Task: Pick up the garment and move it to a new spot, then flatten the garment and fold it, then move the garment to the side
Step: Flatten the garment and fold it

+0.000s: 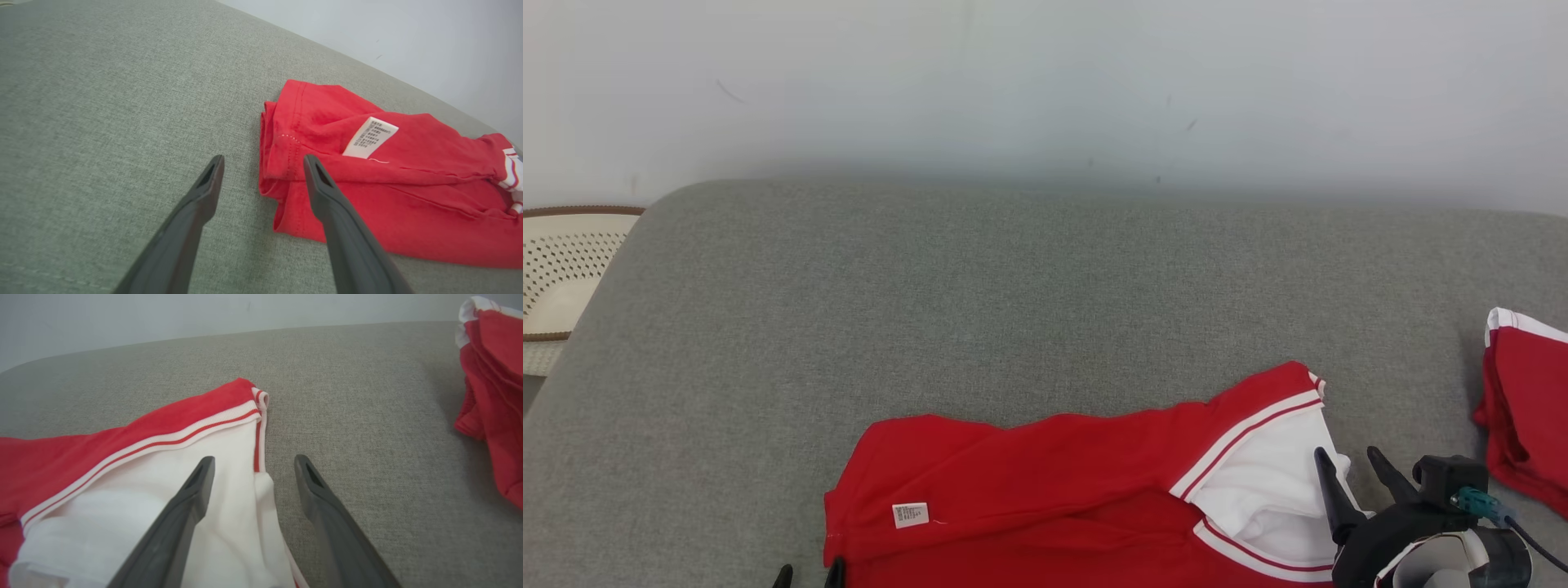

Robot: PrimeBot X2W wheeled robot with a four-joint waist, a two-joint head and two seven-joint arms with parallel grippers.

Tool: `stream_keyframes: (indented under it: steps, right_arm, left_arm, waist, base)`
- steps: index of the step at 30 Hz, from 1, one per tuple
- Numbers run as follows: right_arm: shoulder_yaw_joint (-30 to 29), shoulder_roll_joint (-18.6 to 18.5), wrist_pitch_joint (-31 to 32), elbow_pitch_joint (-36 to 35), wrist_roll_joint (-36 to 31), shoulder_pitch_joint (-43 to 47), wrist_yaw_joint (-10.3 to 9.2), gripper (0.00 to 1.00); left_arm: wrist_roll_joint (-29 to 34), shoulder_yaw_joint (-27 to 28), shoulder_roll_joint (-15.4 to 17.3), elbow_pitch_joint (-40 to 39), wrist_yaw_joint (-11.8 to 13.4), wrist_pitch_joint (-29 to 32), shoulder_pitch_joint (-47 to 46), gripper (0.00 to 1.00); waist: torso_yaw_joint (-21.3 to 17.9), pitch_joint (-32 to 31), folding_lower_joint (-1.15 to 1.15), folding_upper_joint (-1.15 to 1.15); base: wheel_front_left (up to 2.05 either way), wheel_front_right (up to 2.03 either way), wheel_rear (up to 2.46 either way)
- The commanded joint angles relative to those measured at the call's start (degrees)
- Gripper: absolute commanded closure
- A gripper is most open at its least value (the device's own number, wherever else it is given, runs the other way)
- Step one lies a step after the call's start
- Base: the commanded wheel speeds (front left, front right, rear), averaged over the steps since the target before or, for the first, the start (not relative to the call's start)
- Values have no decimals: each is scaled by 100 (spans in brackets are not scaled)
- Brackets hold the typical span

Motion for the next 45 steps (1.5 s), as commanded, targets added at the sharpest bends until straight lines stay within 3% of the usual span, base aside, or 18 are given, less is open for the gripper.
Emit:
stream_keyframes:
  steps: [1, 13, 24, 25, 26, 27, 28, 29, 37, 45]
  right_arm:
    - [-44, 43, -18, 32, -64, -24, -7, 0]
    - [-78, 236, -18, 807, 12, -348, -7, 0]
    - [598, 380, 340, 1330, 725, -396, 0, 2]
    - [662, 395, 420, 1357, 841, -378, 8, 12]
    - [715, 398, 467, 1372, 930, -366, 12, 52]
    - [781, 396, 525, 1382, 1026, -352, 12, 64]
    - [854, 396, 590, 1394, 1117, -335, 12, 88]
    - [923, 391, 628, 1396, 1191, -327, 12, 100]
    - [1277, 187, 515, 1503, 1581, -418, -5, 100]
    - [1094, -197, 45, 1698, 1646, -762, -30, 100]
  left_arm:
    - [3, 2, -9, 18, 0, -27, 52, 0]
    - [36, -158, 22, 48, 0, -27, -169, 0]
    - [113, -145, 39, -14, 0, -27, -243, 0]
    - [116, -152, 42, -16, 0, -27, -247, 0]
    - [123, -159, 48, -19, 0, -27, -247, 0]
    - [130, -161, 53, -25, 0, -27, -246, 0]
    - [140, -155, 54, -36, 0, -27, -249, 0]
    - [146, -148, 54, -44, 0, -27, -257, 0]
    - [203, -161, 73, -81, 0, -27, -324, 0]
    - [282, -220, 16, -138, 0, -27, -281, 0]
  waist:
    - [-14, 31, 0, -1]
    - [140, 217, 0, -1]
    - [249, 346, 0, -1]
    - [257, 353, 0, -1]
    - [264, 357, 0, -1]
    - [271, 360, 0, -1]
    - [276, 363, 0, -1]
    - [276, 368, 0, -1]
    - [280, 369, 0, -1]
    - [189, 236, 0, -1]
  base:
    - [0, 0, 0]
    - [0, 0, 0]
    - [0, 0, 0]
    - [0, 0, 0]
    - [0, 0, 0]
    - [0, 0, 0]
    - [0, 0, 0]
    - [0, 0, 0]
    - [0, 0, 0]
    - [0, 0, 0]
